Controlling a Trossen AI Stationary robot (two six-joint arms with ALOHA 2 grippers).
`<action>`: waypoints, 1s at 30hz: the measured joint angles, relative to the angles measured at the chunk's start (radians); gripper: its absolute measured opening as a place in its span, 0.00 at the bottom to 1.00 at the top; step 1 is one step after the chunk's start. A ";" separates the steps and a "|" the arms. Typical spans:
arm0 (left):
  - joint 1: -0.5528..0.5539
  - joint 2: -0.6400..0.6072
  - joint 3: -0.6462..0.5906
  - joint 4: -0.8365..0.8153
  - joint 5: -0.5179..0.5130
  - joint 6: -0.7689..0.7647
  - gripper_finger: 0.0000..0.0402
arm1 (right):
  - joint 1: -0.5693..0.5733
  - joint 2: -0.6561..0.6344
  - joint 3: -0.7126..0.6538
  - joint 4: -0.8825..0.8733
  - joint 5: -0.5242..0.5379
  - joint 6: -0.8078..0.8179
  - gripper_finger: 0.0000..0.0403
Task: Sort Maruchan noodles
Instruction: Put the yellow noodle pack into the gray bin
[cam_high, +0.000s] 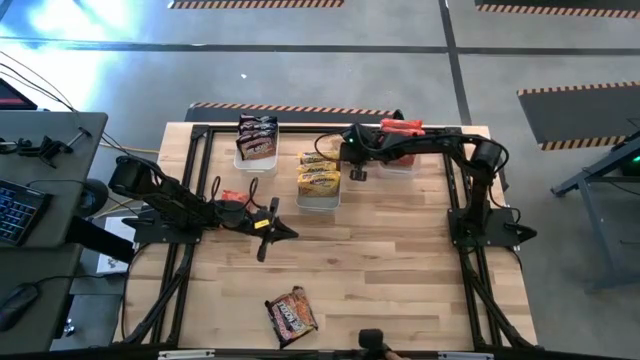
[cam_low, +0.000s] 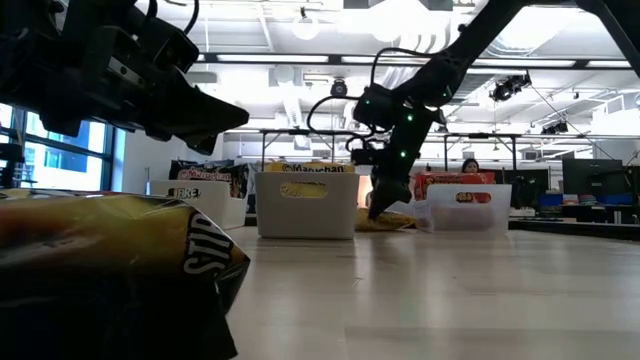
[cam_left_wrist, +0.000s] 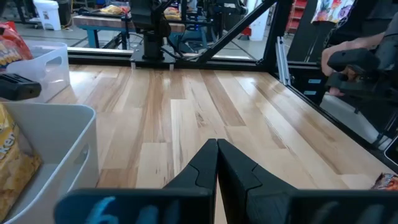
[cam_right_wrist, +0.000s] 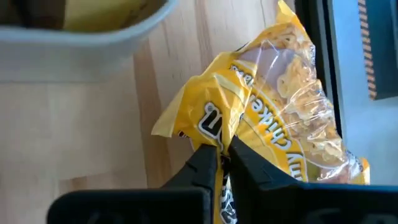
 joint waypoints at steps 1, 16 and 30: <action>0.000 0.000 0.000 0.001 -0.001 0.000 0.00 | 0.000 0.000 0.009 -0.011 -0.003 0.012 0.03; -0.002 0.000 0.000 0.036 -0.004 -0.016 0.00 | 0.007 -0.011 0.294 -0.273 0.000 0.186 0.00; -0.048 -0.001 0.000 0.083 -0.052 0.000 0.00 | 0.178 -0.013 0.811 -0.894 0.143 0.273 0.00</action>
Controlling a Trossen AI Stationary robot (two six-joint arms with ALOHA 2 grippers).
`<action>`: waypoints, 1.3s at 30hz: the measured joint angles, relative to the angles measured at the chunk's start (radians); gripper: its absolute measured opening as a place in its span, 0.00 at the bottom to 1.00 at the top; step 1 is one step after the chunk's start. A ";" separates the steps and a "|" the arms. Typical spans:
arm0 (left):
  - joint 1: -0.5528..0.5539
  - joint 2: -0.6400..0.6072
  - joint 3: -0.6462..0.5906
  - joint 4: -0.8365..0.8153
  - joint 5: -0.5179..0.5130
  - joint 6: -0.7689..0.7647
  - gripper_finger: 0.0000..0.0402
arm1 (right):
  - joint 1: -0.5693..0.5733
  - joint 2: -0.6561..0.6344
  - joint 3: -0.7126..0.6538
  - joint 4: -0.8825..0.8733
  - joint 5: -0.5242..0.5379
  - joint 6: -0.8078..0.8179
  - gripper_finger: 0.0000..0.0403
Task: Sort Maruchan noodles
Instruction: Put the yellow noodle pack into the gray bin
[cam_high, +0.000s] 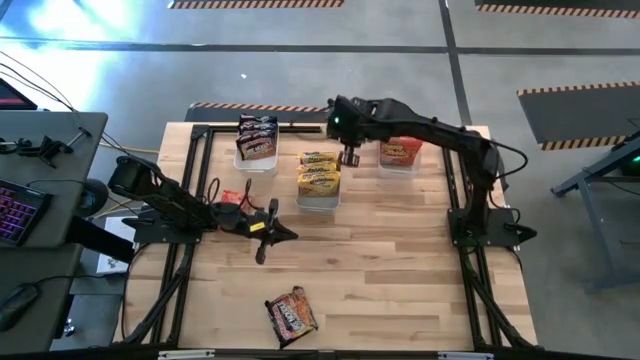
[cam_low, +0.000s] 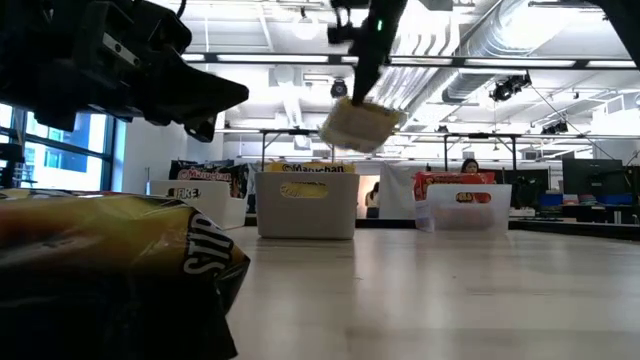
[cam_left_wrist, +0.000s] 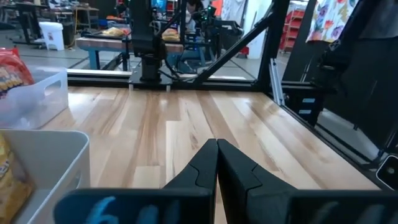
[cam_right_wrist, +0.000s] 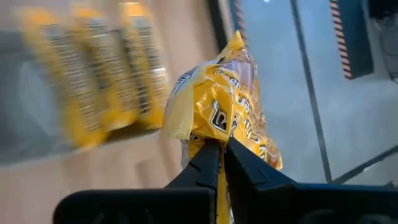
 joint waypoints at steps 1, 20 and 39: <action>-0.002 0.000 0.000 0.000 -0.002 -0.001 0.00 | 0.028 -0.001 0.028 -0.049 0.000 0.006 0.00; -0.015 0.000 0.000 0.000 -0.003 -0.061 0.00 | 0.620 -0.268 -0.611 0.201 0.032 0.502 0.00; -0.111 0.000 0.115 -0.183 -0.080 -0.034 0.00 | 0.624 -0.277 -0.808 0.309 -0.117 0.850 0.17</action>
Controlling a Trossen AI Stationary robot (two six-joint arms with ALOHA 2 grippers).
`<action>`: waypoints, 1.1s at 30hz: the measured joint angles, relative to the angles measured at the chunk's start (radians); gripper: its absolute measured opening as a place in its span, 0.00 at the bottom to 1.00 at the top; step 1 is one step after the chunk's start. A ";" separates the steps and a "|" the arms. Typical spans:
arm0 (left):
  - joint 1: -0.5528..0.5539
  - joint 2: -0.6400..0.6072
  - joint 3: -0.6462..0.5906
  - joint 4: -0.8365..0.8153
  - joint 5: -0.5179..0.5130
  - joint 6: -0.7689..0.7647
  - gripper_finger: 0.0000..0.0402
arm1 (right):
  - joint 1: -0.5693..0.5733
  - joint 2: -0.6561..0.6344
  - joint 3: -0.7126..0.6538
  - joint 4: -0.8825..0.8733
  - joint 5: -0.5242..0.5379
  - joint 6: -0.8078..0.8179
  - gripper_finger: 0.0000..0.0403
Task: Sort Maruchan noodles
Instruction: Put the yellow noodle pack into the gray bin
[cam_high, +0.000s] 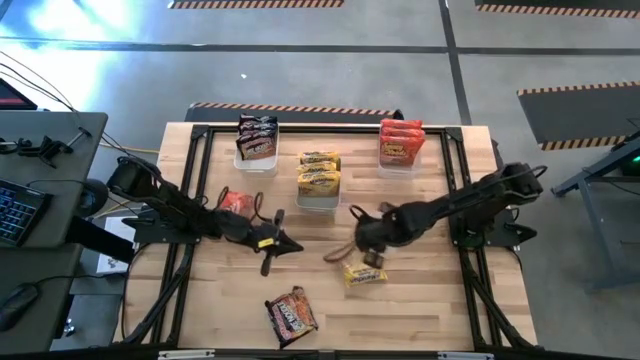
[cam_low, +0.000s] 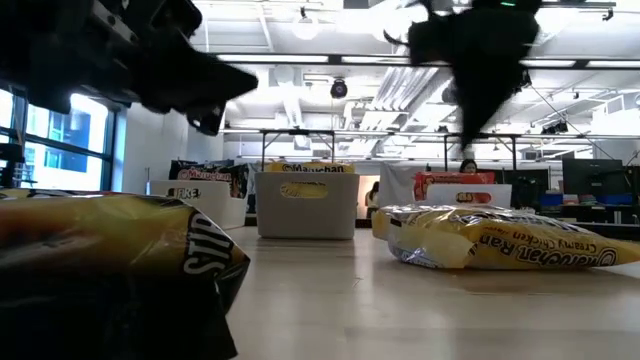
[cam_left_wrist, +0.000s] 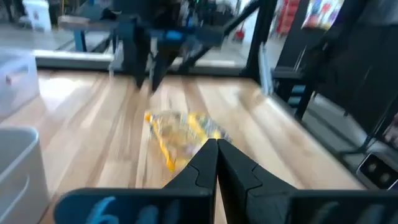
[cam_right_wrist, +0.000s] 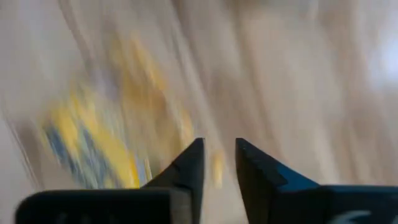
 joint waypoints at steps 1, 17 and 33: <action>-0.005 0.000 0.009 -0.035 -0.009 0.000 0.00 | 0.015 -0.001 -0.005 -0.059 -0.030 0.025 0.18; -0.044 0.000 0.109 -0.352 -0.059 -0.210 0.00 | 0.210 0.021 -0.333 0.535 -0.247 0.202 0.03; -0.079 0.008 0.108 -0.401 -0.083 -0.374 0.14 | 0.174 0.041 -0.116 0.094 -0.083 0.075 0.00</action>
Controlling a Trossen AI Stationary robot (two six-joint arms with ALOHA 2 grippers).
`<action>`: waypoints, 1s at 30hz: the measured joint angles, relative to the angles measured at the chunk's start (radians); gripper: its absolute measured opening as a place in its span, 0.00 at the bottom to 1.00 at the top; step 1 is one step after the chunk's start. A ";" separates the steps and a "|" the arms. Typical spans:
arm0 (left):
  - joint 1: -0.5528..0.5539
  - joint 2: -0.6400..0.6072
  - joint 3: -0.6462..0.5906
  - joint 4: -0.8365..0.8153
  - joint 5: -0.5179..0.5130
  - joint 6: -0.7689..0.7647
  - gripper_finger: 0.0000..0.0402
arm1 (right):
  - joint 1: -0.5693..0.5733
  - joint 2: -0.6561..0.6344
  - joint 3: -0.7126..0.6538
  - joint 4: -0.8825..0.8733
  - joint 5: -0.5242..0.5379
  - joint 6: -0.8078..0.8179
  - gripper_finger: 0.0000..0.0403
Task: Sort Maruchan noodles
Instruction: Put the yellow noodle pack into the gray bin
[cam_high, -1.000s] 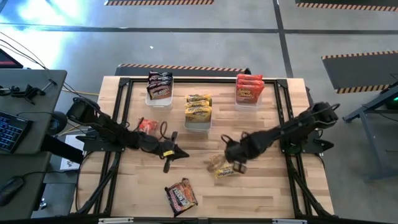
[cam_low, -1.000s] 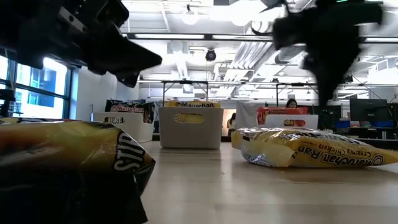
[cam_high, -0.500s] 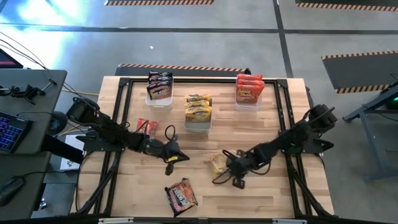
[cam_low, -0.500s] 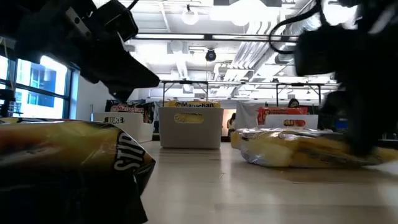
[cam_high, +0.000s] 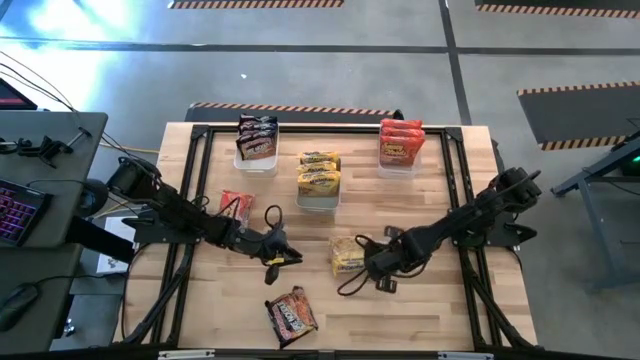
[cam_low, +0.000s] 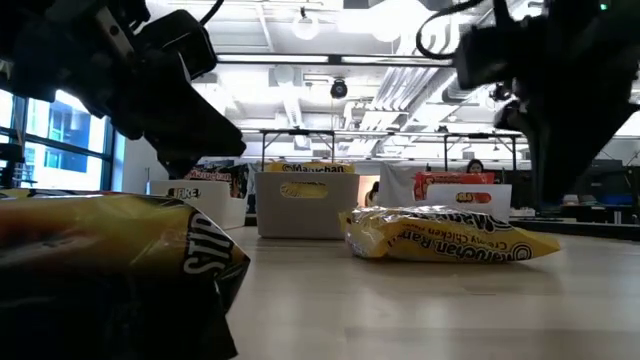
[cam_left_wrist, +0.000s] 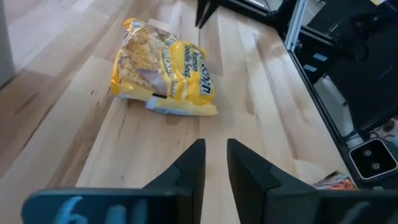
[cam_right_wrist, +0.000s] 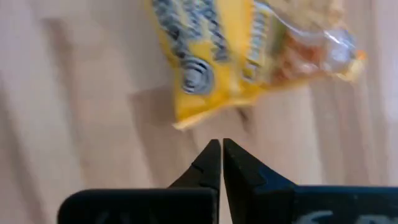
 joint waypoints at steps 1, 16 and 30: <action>0.000 0.000 0.000 0.001 0.000 0.000 0.15 | 0.000 0.000 -0.010 -0.004 0.010 0.013 0.00; -0.004 0.000 0.000 -0.004 -0.022 -0.036 0.16 | -0.042 0.098 -0.091 0.696 0.004 -0.170 0.00; -0.028 0.093 0.044 -0.027 -0.123 0.077 0.42 | -0.055 0.049 0.075 0.093 0.185 -0.178 0.00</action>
